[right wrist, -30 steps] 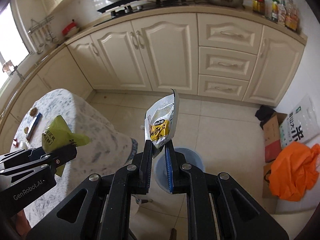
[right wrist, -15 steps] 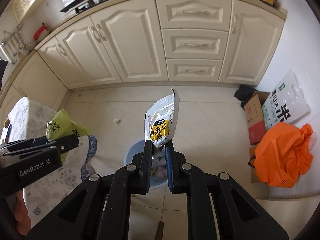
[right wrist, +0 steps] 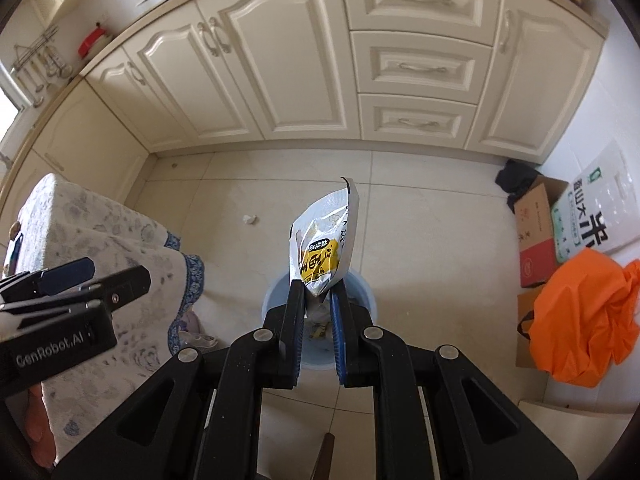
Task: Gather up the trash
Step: 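Open the left gripper over the bin while the right gripper opens, dropping the white packet, then move both open grippers back over the table, then close the right gripper on the small white plastic cup, then close the left gripper on the blue-and-brown snack bar, then carry the snack bar and white cup with both grippers toward the blue bin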
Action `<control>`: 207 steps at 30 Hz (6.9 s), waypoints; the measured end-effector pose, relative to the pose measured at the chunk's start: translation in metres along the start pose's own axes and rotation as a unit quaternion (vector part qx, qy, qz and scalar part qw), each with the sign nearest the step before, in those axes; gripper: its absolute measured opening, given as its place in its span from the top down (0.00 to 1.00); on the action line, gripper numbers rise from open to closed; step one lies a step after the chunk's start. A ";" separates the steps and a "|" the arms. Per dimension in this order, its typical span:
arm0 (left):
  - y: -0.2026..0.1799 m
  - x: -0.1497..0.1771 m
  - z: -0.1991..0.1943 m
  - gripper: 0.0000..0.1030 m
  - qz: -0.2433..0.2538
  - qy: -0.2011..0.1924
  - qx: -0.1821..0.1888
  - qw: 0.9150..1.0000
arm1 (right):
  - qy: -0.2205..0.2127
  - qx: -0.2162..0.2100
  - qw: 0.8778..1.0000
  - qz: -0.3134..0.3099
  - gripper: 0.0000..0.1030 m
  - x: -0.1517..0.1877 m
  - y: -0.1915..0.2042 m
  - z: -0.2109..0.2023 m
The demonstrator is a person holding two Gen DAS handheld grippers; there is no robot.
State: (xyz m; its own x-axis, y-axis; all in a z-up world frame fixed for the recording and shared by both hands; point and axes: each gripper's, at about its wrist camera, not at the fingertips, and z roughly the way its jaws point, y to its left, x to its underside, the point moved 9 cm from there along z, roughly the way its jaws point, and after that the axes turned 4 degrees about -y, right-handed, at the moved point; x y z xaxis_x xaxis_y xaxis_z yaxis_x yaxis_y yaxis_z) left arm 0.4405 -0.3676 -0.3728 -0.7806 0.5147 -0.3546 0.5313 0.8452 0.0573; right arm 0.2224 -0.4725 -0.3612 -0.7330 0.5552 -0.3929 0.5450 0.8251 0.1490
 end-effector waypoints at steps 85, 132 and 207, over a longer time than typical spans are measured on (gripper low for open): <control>0.413 0.255 -0.240 0.16 -0.330 -0.111 -0.100 0.932 | -0.055 -0.182 0.939 -0.286 0.31 0.090 0.446 -0.112; 0.407 0.105 -0.101 0.16 -0.260 -0.055 -0.040 0.963 | -0.026 -0.165 0.957 -0.236 0.79 0.003 0.415 -0.021; -0.044 0.019 -0.083 0.85 0.060 -0.042 0.035 0.997 | -0.009 0.006 0.999 0.037 0.79 -0.015 -0.025 -0.062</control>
State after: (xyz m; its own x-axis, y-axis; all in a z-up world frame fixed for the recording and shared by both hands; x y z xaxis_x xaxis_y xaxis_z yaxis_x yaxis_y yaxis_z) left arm 0.3753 -0.3829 -0.3041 -0.6812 0.5947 -0.4270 0.6427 0.7650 0.0400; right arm 0.1946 -0.4948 -0.3024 -0.6836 0.6127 -0.3966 0.6025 0.7804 0.1671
